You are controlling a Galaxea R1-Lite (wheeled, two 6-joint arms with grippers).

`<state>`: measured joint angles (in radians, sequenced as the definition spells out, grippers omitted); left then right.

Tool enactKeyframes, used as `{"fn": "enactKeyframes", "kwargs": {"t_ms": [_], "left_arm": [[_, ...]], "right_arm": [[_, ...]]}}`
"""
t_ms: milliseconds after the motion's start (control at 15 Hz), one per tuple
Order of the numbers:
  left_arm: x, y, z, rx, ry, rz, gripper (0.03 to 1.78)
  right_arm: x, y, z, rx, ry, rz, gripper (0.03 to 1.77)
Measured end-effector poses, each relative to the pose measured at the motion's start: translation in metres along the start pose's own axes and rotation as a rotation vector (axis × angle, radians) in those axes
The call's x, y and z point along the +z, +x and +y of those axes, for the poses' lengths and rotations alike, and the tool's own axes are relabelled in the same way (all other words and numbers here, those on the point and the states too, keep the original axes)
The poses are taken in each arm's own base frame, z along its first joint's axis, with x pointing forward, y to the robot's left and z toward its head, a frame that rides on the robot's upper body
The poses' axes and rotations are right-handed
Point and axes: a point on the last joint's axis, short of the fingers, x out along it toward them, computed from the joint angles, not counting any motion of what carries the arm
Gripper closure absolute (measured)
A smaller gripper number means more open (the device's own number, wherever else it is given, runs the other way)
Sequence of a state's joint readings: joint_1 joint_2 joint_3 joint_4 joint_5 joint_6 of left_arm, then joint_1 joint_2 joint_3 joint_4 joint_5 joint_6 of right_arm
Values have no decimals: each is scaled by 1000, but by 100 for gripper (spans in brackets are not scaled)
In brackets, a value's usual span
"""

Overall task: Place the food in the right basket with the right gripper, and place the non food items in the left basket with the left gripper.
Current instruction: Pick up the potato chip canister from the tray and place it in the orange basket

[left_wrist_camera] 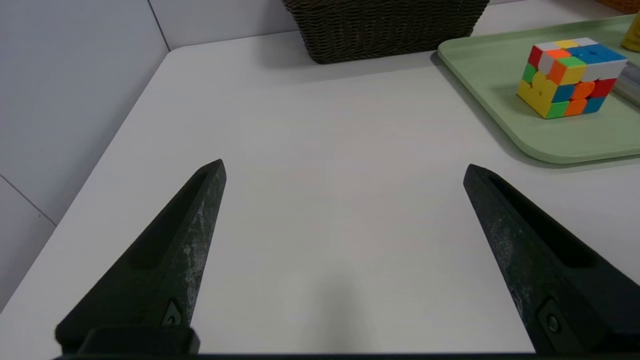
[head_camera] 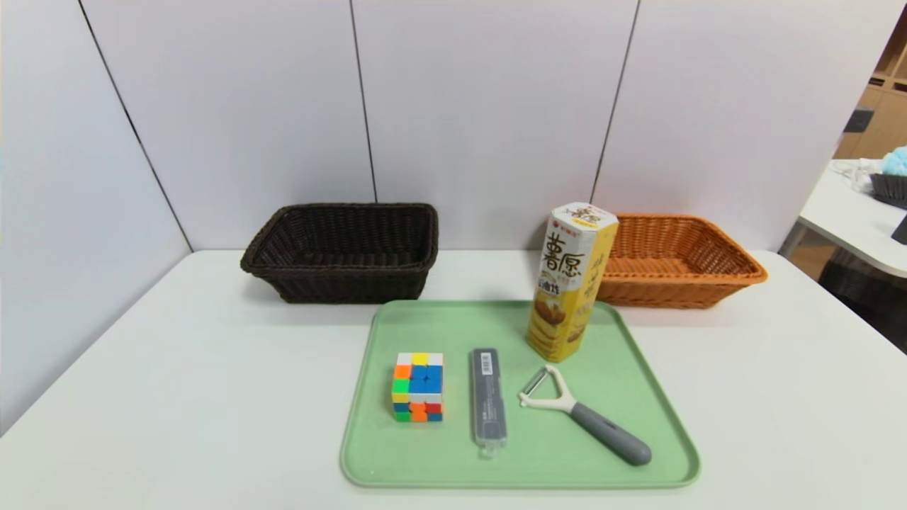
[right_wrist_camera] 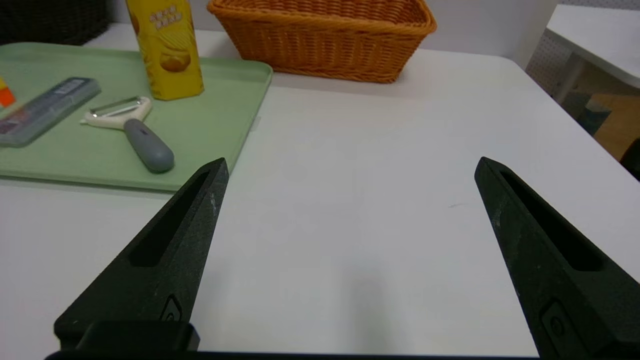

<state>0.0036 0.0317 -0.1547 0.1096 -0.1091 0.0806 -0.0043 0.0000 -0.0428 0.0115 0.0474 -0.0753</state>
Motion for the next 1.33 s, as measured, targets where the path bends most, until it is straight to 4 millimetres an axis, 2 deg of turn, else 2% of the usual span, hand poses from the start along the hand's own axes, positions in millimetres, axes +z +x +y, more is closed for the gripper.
{"fn": "enactKeyframes", "kwargs": {"t_ms": [200, 467, 667, 800, 933, 1067, 1333], "left_arm": [[29, -1, 2, -15, 3, -17, 12], [84, 1, 6, -15, 10, -62, 12], [127, 12, 11, -13, 14, -76, 12], [148, 24, 14, -16, 12, -54, 12], [159, 39, 16, -40, 7, -18, 12], [162, 56, 17, -96, -10, 27, 12], [160, 90, 19, -165, -28, 65, 12]], "right_arm": [[26, -10, 0, 46, 4, -17, 10], [70, -13, -3, 62, 1, -41, 10], [109, -5, -6, 67, -4, -44, 10], [130, 6, -8, 90, -4, -30, 10], [148, 20, -9, 142, -3, -9, 10], [158, 36, -10, 179, 0, 19, 10], [167, 69, -11, 211, 8, 53, 10]]}}
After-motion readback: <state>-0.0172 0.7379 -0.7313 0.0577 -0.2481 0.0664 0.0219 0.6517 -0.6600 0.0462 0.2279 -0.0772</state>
